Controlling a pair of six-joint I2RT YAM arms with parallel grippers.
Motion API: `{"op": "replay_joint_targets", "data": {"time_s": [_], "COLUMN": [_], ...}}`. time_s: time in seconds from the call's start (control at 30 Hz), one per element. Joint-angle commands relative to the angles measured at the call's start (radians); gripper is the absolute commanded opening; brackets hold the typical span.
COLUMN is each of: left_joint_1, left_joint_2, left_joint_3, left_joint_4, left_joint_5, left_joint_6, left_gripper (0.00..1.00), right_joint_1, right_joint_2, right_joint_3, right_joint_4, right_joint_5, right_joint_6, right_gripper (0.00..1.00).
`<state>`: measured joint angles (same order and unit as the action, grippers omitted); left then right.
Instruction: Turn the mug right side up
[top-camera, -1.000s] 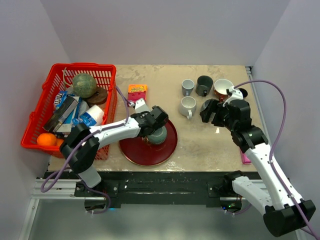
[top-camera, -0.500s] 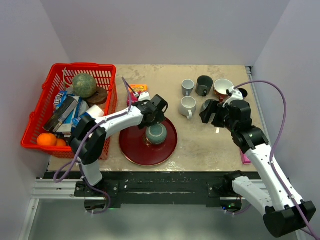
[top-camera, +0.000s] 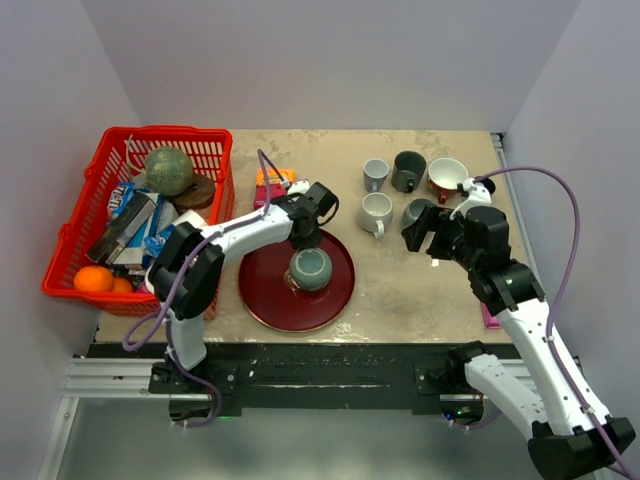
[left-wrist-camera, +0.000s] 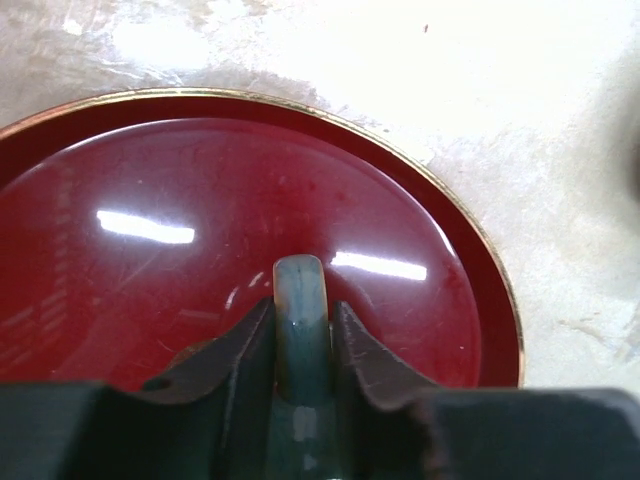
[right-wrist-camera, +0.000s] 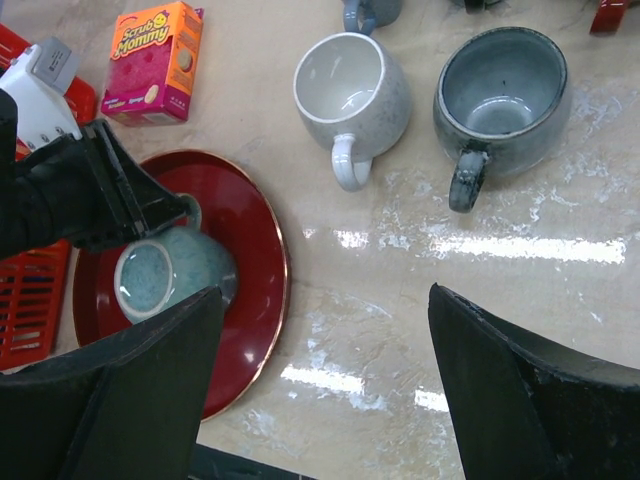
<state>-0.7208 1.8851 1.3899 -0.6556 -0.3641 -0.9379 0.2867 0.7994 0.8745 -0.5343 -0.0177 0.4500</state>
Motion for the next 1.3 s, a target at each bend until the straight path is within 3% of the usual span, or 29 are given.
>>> {"op": "replay_joint_targets", "data": {"time_s": [0.0,0.1,0.27,0.47,0.8,1.1,1.27], "left_joint_1": [0.003,0.003,-0.015,-0.101,-0.141,-0.169,-0.183], "left_joint_2": [-0.003,0.002,-0.024,-0.171,-0.337,-0.458,-0.536], "left_joint_3": [0.037,0.034,0.005,-0.11,-0.275,-0.437,-0.509], "left_joint_4": [0.004,0.033,0.094,0.258,0.47,0.678,0.757], "left_joint_5": [0.025,0.065,0.122,0.143,0.251,0.344,0.355], "left_joint_6": [0.082,0.147,0.272,0.408,0.514,0.541,0.536], "left_gripper": [0.16,0.0,0.0,0.0,0.0,0.0,0.0], "right_joint_1": [-0.003,-0.004,-0.004,-0.003,-0.003,-0.004,-0.003], "right_joint_2": [-0.029,-0.035,-0.065,-0.1,-0.155,-0.18,-0.198], "right_joint_3": [0.021,0.018,0.0,-0.022,-0.092,-0.221,-0.351], "right_joint_4": [-0.024,-0.03,-0.036,-0.033,0.016,0.151,0.357], "right_joint_5": [0.007,0.005,-0.004,-0.051,-0.174,-0.324,-0.52], "right_joint_6": [-0.014,-0.013,-0.007,0.003,0.018,0.102,0.188], "right_gripper": [0.86,0.86,0.86,0.86,0.86,0.85,0.85]}}
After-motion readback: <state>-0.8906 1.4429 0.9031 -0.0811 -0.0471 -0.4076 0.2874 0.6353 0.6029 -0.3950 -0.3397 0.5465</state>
